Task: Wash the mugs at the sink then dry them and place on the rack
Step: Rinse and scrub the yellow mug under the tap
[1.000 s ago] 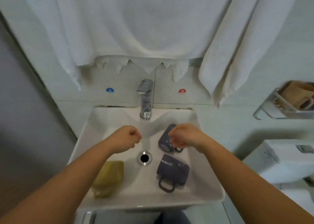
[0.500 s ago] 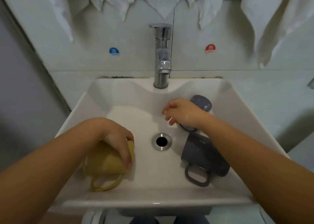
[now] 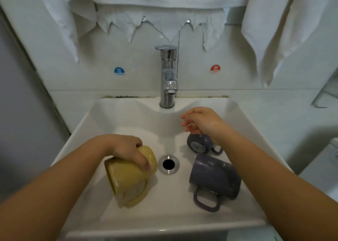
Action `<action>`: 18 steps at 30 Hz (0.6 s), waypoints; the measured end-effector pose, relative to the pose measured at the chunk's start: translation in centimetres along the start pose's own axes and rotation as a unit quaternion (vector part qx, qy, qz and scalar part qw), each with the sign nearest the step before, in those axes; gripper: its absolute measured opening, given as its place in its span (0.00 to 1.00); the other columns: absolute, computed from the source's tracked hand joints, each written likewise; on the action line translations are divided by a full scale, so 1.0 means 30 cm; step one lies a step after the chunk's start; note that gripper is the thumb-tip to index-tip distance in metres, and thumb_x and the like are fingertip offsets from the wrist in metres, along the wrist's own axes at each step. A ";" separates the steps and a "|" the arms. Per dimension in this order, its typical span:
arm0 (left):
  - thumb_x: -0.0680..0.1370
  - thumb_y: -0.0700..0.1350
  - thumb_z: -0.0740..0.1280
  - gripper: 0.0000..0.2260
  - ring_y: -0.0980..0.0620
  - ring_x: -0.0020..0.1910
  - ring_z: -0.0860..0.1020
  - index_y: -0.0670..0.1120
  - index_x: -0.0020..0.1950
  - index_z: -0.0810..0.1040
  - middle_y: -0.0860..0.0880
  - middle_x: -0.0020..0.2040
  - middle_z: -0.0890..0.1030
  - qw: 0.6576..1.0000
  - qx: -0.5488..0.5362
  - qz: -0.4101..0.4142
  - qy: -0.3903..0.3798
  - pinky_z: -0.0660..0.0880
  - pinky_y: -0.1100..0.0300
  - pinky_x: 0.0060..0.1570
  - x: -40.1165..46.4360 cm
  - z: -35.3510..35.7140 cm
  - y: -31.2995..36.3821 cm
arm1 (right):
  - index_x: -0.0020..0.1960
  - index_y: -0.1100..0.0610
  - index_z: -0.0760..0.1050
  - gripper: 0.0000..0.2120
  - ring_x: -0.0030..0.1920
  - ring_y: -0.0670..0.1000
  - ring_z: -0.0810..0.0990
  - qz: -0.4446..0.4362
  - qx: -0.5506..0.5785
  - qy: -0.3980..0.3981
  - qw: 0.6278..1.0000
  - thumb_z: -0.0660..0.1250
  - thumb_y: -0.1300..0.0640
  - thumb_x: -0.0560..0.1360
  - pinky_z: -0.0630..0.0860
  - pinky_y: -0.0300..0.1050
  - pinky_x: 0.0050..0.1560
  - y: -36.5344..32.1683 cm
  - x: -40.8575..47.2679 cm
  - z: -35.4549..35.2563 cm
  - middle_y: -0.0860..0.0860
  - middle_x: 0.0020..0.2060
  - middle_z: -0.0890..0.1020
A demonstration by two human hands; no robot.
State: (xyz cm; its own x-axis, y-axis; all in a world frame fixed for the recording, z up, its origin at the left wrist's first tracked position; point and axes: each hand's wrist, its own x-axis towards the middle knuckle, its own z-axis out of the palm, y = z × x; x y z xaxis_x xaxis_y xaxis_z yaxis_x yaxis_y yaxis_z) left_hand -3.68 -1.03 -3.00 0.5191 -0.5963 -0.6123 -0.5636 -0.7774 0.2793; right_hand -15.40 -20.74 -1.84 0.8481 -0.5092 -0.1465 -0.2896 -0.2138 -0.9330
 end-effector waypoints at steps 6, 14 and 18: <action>0.45 0.55 0.79 0.39 0.47 0.38 0.84 0.45 0.54 0.77 0.45 0.39 0.86 0.889 -0.455 0.044 -0.009 0.80 0.56 0.36 -0.005 -0.036 0.024 | 0.54 0.56 0.76 0.08 0.39 0.49 0.81 -0.047 0.027 0.044 0.998 0.59 0.59 0.80 0.78 0.45 0.48 -0.137 0.012 -0.025 0.54 0.46 0.82; 0.70 0.54 0.73 0.18 0.40 0.47 0.80 0.47 0.52 0.72 0.40 0.51 0.80 0.714 -0.696 0.059 0.045 0.78 0.48 0.45 -0.018 -0.006 0.168 | 0.73 0.49 0.61 0.27 0.58 0.47 0.71 -0.212 0.002 0.080 0.974 0.65 0.50 0.77 0.72 0.39 0.54 -0.388 0.055 -0.011 0.49 0.61 0.68; 0.70 0.55 0.74 0.24 0.40 0.49 0.80 0.47 0.59 0.71 0.39 0.53 0.79 0.660 -0.746 0.051 0.069 0.78 0.46 0.48 0.010 0.015 0.183 | 0.76 0.49 0.59 0.35 0.63 0.47 0.68 -0.264 -0.143 0.046 0.953 0.69 0.60 0.73 0.66 0.34 0.56 -0.440 0.097 0.025 0.49 0.68 0.67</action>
State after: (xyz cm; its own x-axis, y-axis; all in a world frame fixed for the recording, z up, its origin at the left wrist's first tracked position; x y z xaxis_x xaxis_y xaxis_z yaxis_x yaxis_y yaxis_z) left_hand -6.90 -5.37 -1.99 0.6395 -0.5934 -0.4888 0.6068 -0.0009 0.7949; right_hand -8.79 -18.77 9.79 0.8708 -0.3357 0.3591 0.0460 -0.6716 -0.7394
